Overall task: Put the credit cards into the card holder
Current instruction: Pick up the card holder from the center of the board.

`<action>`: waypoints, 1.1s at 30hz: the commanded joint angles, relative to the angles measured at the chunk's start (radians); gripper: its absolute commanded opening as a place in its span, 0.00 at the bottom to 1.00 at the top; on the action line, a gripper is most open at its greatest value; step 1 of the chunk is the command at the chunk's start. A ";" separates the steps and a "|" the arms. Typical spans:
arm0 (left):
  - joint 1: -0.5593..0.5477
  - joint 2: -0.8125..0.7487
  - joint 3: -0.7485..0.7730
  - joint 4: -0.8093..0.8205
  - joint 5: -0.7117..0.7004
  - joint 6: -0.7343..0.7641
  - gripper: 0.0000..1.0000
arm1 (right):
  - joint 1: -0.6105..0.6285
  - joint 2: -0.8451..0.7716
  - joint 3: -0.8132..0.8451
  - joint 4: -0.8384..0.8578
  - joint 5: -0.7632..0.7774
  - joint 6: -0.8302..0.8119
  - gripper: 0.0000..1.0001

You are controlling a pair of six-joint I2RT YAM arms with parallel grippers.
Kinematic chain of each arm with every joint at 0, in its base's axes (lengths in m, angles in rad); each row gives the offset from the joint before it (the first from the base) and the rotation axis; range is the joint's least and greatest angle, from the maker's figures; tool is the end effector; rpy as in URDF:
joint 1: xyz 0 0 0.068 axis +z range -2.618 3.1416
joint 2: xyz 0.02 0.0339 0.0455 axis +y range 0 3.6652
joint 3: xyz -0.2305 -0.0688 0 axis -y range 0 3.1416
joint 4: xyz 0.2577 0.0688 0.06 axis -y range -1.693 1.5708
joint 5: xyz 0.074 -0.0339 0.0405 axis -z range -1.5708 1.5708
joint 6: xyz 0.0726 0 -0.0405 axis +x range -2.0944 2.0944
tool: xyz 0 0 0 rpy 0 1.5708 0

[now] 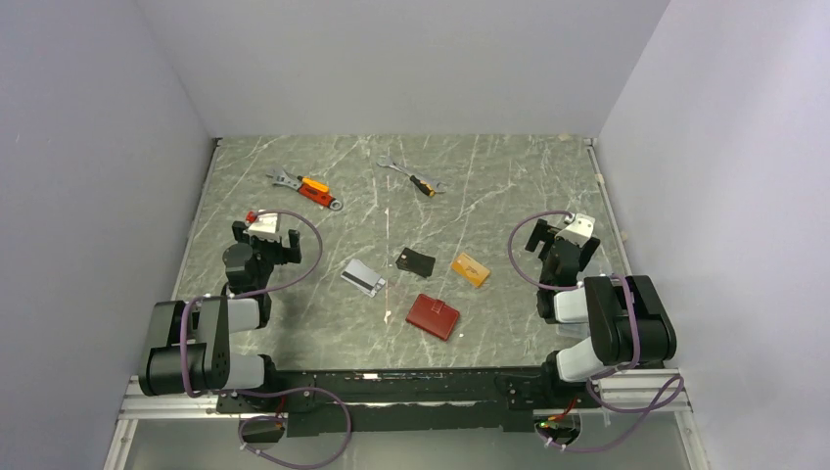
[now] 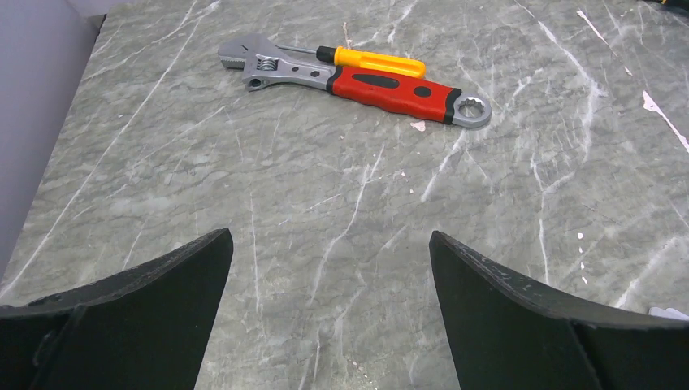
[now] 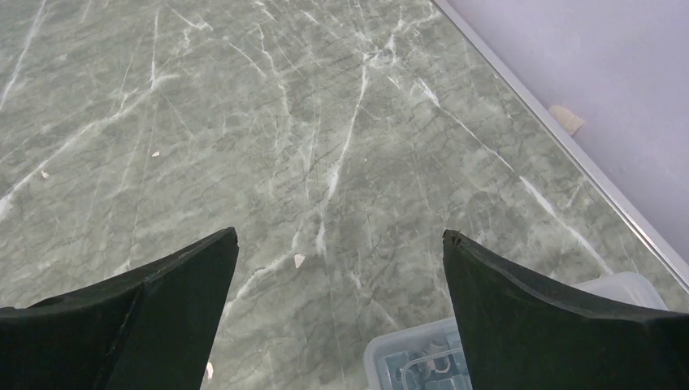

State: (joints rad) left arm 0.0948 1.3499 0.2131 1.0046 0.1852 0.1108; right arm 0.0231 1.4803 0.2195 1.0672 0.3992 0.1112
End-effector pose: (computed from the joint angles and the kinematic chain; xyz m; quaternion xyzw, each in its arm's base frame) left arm 0.2764 0.0129 0.1107 0.0669 0.7485 -0.0019 0.6597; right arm 0.2738 -0.0219 0.0888 0.1592 0.7505 -0.1110 0.6317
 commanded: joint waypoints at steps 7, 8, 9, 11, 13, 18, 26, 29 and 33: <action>-0.003 -0.005 0.018 0.035 -0.004 -0.011 0.98 | -0.001 -0.011 0.015 0.052 -0.005 -0.004 1.00; -0.003 -0.007 0.015 0.038 -0.002 -0.011 0.98 | -0.002 -0.014 0.016 0.056 0.000 -0.006 1.00; -0.003 -0.009 0.012 0.041 -0.001 -0.011 0.98 | 0.003 -0.018 0.019 0.047 0.023 -0.003 1.00; -0.001 -0.020 0.022 0.021 0.007 -0.008 0.98 | 0.009 -0.035 0.030 0.018 0.006 -0.018 1.00; -0.001 -0.069 0.095 -0.150 0.020 -0.004 0.98 | 0.073 -0.077 0.053 -0.044 0.111 -0.054 1.00; -0.003 -0.127 0.495 -0.901 0.140 0.056 0.98 | 0.117 -0.230 0.313 -0.597 0.137 0.084 1.00; -0.029 -0.259 0.619 -1.315 0.326 0.099 0.98 | 0.044 -0.401 0.384 -0.841 -0.576 0.391 1.00; -0.118 -0.270 0.641 -1.433 0.336 0.125 0.98 | 0.219 -0.437 0.391 -0.995 -0.447 0.303 1.00; -0.271 -0.297 0.616 -1.495 0.361 0.128 0.98 | 0.473 -0.525 0.341 -1.112 -0.308 0.293 0.99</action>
State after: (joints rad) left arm -0.0574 1.0863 0.8204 -0.3298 0.4725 0.2081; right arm 0.3126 1.0508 0.5896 0.1371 0.0380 0.4187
